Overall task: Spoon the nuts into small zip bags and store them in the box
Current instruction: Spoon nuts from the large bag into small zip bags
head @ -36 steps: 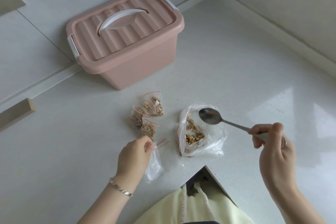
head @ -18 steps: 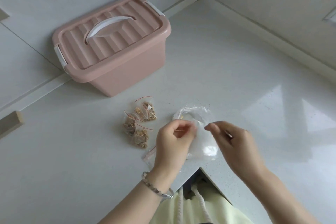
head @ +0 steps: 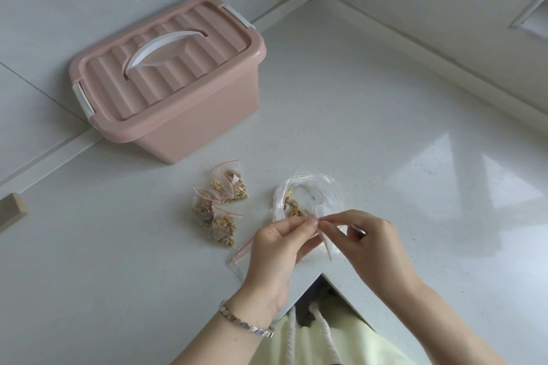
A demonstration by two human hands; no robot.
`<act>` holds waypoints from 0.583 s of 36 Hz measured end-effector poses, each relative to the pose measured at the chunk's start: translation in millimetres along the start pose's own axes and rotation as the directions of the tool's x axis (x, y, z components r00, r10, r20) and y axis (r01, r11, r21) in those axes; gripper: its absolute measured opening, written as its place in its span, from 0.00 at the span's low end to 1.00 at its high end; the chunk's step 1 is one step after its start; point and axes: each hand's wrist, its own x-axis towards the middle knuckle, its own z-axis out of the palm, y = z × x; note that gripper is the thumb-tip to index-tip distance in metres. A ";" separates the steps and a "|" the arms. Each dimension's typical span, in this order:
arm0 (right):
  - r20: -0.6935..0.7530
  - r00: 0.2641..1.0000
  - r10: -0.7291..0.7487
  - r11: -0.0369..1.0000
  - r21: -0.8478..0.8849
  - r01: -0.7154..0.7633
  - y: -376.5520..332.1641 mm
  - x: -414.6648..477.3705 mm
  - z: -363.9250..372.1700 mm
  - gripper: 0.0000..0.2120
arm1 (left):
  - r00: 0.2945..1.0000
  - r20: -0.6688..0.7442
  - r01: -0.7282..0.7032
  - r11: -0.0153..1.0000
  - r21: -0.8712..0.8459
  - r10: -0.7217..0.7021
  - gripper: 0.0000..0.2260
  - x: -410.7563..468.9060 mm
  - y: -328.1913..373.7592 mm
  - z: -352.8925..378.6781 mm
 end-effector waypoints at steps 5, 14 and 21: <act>0.003 1.000 -0.014 1.000 0.003 0.014 2.2 -0.1 0.2 0.03 | 0.999 0.008 -0.032 0.998 0.057 0.032 0.05 1.4 -0.8 -2.5; 0.068 0.997 -0.025 0.998 0.056 0.021 -4.3 -4.3 -3.9 0.03 | 0.999 -0.003 -0.043 0.998 0.055 0.043 0.04 0.9 0.4 -1.5; 0.141 0.988 0.063 0.989 0.126 -0.081 -0.8 -1.8 -6.3 0.06 | 0.997 0.005 -0.083 0.995 0.055 0.083 0.07 1.5 1.4 -3.4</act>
